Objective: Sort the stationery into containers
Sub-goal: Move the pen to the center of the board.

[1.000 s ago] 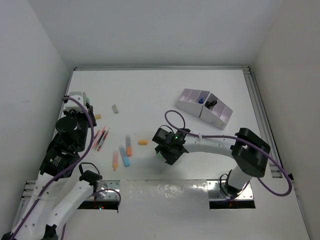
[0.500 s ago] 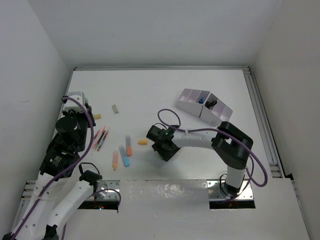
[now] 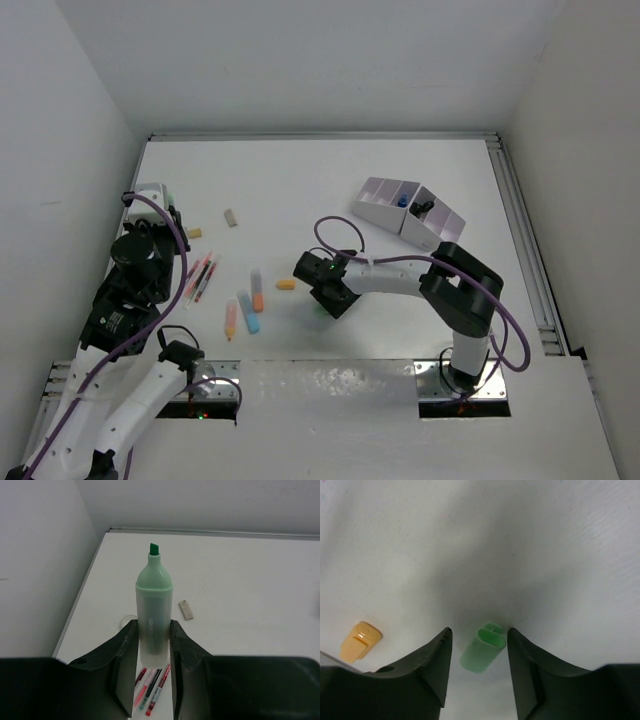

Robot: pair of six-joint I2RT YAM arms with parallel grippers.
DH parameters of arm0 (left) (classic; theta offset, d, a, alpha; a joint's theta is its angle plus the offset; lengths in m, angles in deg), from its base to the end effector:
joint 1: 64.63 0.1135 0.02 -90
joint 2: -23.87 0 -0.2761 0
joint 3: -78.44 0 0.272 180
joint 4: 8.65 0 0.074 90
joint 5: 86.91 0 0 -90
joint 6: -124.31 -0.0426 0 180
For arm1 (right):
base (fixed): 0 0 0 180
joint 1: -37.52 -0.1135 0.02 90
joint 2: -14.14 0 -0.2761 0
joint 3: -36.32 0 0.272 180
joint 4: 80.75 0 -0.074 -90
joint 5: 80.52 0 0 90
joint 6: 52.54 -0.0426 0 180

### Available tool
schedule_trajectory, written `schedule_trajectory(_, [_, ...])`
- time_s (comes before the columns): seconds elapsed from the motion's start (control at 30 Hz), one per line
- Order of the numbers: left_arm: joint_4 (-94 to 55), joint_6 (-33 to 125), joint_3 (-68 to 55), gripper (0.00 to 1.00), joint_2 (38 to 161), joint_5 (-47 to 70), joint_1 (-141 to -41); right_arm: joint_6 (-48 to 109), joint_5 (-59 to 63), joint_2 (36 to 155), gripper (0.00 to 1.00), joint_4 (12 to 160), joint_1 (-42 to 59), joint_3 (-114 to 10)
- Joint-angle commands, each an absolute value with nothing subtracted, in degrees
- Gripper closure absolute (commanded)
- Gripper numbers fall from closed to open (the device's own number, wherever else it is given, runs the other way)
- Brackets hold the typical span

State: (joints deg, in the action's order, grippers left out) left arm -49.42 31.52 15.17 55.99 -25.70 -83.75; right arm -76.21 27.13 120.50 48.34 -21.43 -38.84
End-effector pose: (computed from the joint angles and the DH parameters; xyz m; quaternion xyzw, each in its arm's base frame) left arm 0.1283 -0.0228 0.3824 -0.0169 0.7569 0.0992 0.6457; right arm 0.1896 0.2899 0.1240 0.4624 0.8707 0.0580 0.1571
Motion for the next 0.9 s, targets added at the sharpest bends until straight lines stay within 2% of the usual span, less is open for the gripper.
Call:
schedule_trajectory(0.0, [-46.4, 31.5, 15.9, 1.0, 56.0, -26.3, -83.1, -84.6, 32.2, 119.6, 0.55, 46.2, -21.5, -40.4])
schedule_trajectory(0.07, [-46.2, 31.4, 15.9, 1.0, 56.0, -26.3, -83.1, -82.0, 32.0, 119.7, 0.59, 46.7, -21.3, -39.7])
schedule_trajectory(0.2, [-45.9, 31.5, 15.9, 1.0, 55.7, -26.3, -83.2, -76.5, 29.2, 120.1, 0.73, 49.1, -20.7, -37.0])
schedule_trajectory(0.43, [-46.3, 31.1, 15.9, 1.0, 55.2, -26.9, -82.8, -57.6, 31.1, 121.0, 0.82, 55.5, -18.6, -38.6])
schedule_trajectory(0.5, [-46.4, 31.0, 15.9, 1.0, 54.9, -27.1, -82.7, -45.3, 32.3, 121.4, 0.84, 58.4, -18.1, -40.8])
schedule_trajectory(0.57, [-46.3, 30.8, 15.9, 1.0, 54.6, -27.3, -82.7, -25.0, 32.8, 123.0, 0.88, 64.2, -17.8, -43.1])
schedule_trajectory(0.67, [-46.3, 30.2, 15.9, 1.0, 54.5, -27.7, -82.7, -11.0, 32.5, 124.7, 0.89, 66.1, -17.5, -46.2])
schedule_trajectory(0.73, [-46.2, 29.9, 15.9, 1.0, 54.2, -27.9, -82.6, 4.9, 27.8, 126.6, 0.86, 68.7, -17.6, -47.7])
schedule_trajectory(0.87, [-45.8, 29.8, 16.2, 1.0, 54.0, -28.4, -82.6, 22.8, 23.8, 130.6, 0.8, 63.7, -19.2, -53.8])
